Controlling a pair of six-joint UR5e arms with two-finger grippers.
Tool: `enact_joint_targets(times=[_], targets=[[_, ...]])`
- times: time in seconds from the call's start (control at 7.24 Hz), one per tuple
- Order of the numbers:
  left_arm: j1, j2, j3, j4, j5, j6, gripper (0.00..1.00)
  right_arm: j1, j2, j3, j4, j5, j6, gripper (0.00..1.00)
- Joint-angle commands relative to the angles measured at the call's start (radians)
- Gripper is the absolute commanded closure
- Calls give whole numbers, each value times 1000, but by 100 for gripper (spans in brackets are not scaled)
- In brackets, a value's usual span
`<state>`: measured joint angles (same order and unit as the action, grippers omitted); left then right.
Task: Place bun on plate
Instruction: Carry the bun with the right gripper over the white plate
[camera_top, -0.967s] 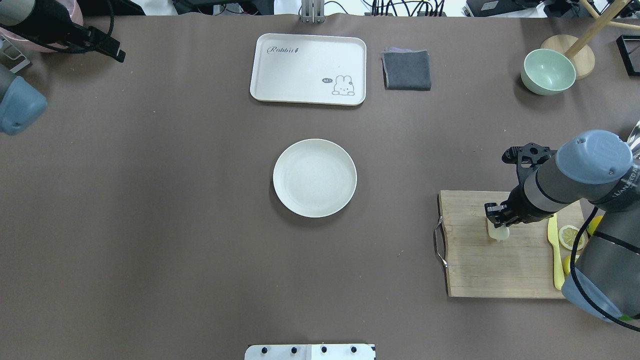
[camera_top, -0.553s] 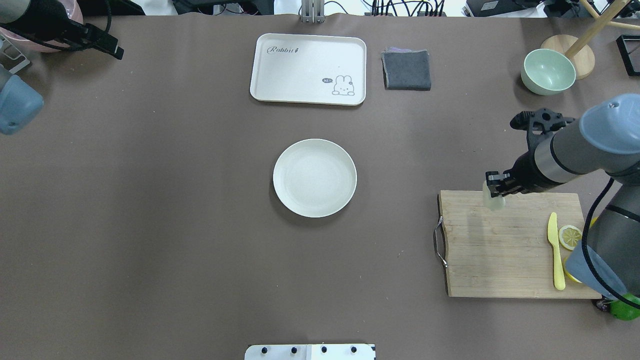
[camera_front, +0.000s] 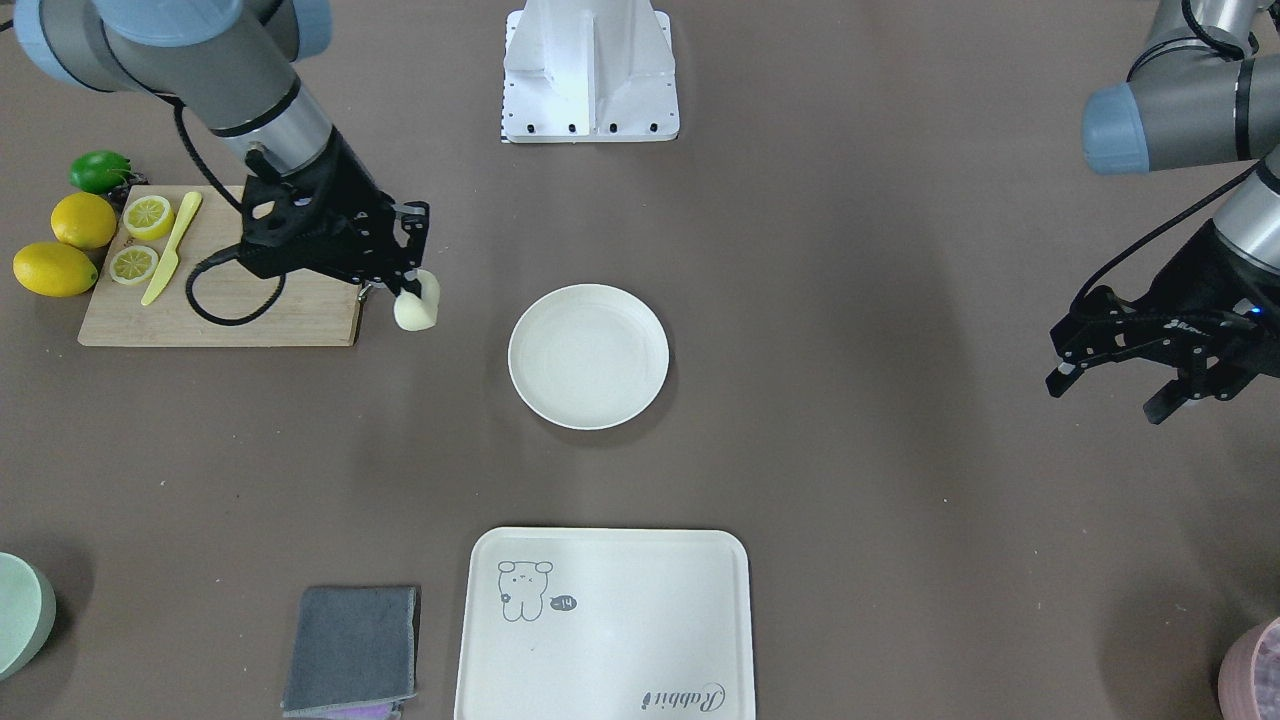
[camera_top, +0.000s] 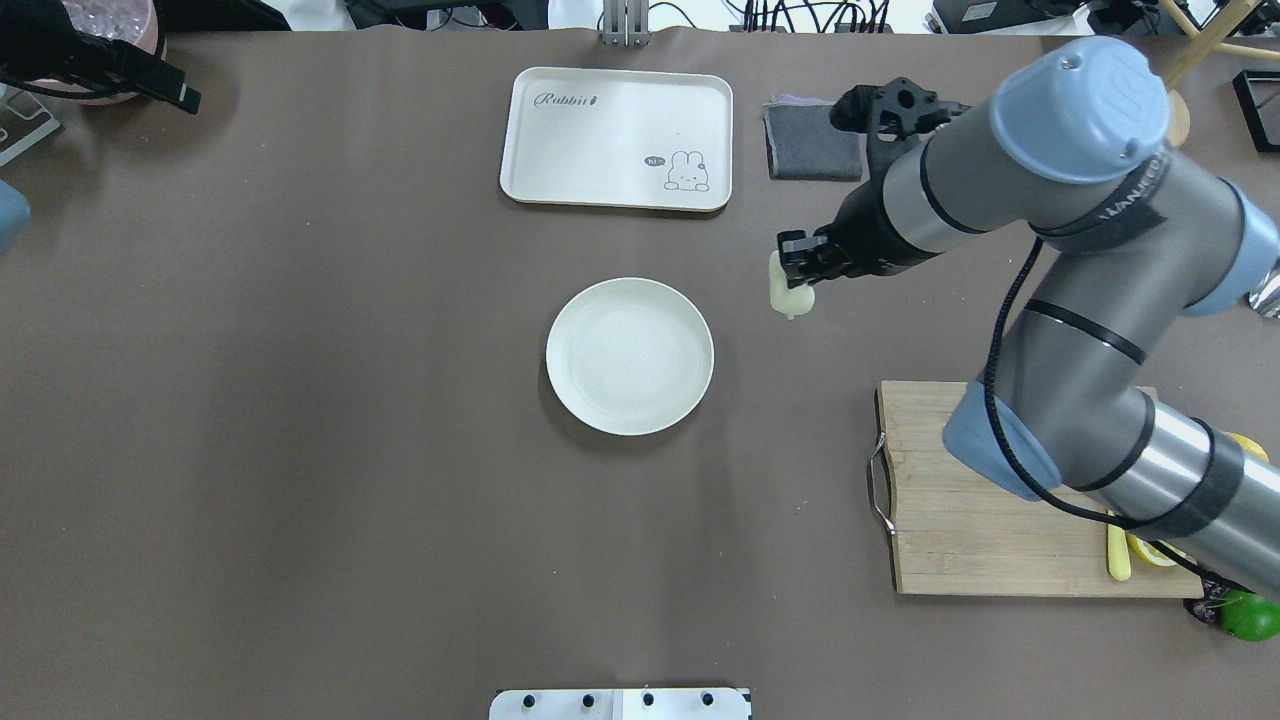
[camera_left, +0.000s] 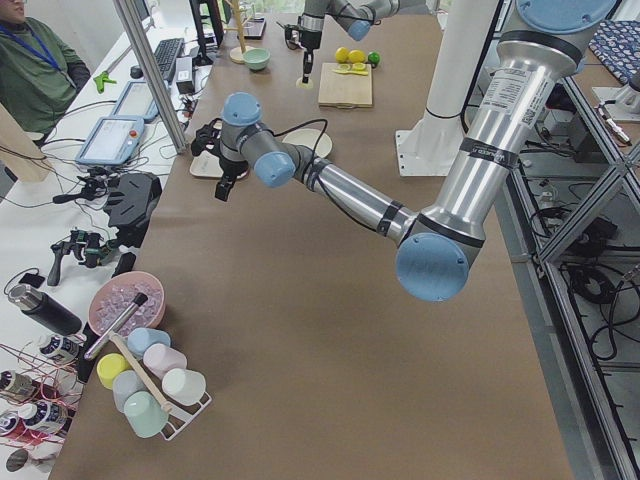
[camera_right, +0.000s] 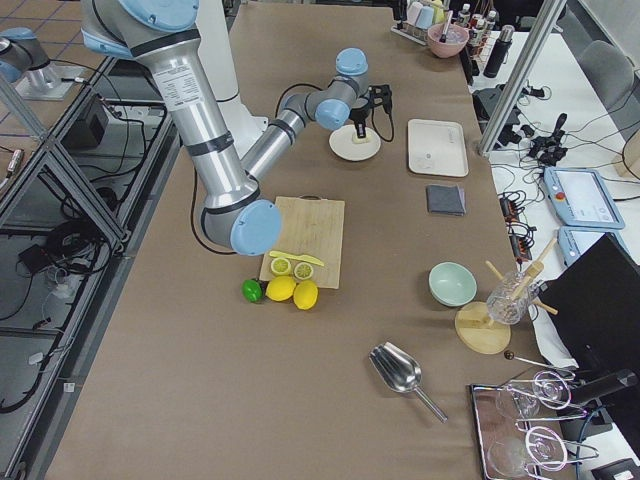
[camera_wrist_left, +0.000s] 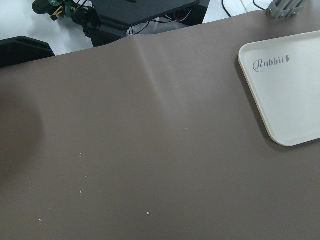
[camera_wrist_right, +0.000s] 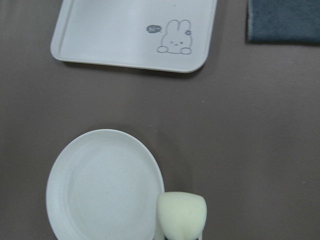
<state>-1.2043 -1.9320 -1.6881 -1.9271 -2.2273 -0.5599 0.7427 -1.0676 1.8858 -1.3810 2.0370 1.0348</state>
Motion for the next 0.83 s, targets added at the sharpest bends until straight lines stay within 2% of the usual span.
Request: enact_joint_targets(times=[0.0,0.41,0.55,0.69], targets=[[-17,24,-1,-1,0,0,2,-61,107,-103,17,-55,-7,100],[-18,39,1,-1,0,0,2,-132,165,-226,99,-75,-9,100],[-18,48,1,-3,1,0,2,-166,179,-229,99,-143,-19,100],[-26,50,1,-3,0,0,2,-183,179,-234,102,-167,-27,100]])
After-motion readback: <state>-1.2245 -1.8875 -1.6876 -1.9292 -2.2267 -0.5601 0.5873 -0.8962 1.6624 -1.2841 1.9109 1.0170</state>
